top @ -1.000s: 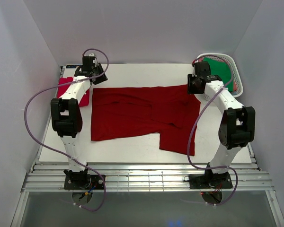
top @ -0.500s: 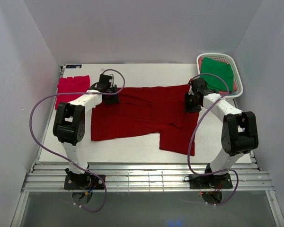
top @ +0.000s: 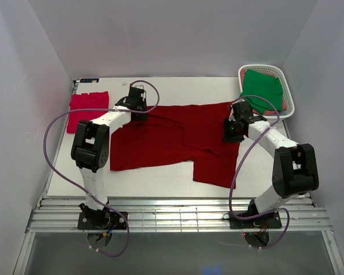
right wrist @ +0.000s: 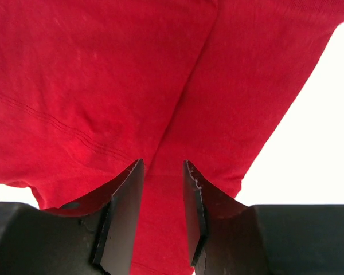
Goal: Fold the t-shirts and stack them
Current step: Fold the tshirt
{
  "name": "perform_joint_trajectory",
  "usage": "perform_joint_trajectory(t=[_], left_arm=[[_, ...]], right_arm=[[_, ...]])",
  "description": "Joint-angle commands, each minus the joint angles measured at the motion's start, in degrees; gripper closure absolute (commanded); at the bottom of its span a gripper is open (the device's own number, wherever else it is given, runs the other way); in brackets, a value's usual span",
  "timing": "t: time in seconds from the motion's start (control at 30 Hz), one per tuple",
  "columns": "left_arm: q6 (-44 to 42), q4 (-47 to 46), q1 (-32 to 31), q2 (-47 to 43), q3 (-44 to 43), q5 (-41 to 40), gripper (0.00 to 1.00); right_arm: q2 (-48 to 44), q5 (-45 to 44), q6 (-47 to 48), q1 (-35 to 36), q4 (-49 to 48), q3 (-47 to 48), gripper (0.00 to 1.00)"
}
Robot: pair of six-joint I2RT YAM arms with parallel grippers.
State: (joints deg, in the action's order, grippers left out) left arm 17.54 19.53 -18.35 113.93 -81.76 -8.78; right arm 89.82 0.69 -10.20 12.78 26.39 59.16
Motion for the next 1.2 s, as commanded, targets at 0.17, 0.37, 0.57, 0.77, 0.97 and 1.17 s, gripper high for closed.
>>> perform_joint_trajectory(t=[0.17,0.37,0.57,0.77,0.97,1.17], left_arm=[[-0.7,2.4,0.0,0.8,-2.4,-4.8,0.54],[-0.9,3.0,-0.4,3.0,-1.3,-5.5,0.54],[-0.6,2.4,-0.3,3.7,-0.7,-6.7,0.55],[-0.7,1.9,-0.3,3.1,-1.3,-7.6,0.69],[-1.2,1.8,-0.3,1.5,-1.0,-7.9,0.94],[-1.4,2.0,-0.5,-2.0,0.7,-8.2,0.95]], right_arm=[[0.0,1.6,-1.0,0.1,-1.4,0.0,0.61],[-0.1,1.6,-1.2,0.1,-1.4,0.2,0.61],[-0.7,1.4,-1.1,0.1,-1.4,-0.5,0.61],[-0.9,1.3,-1.0,0.1,-1.5,-1.2,0.62],[-0.7,1.9,-1.1,0.1,-1.7,-1.6,0.62],[0.0,2.1,-1.1,0.1,-1.5,-1.1,0.61]])
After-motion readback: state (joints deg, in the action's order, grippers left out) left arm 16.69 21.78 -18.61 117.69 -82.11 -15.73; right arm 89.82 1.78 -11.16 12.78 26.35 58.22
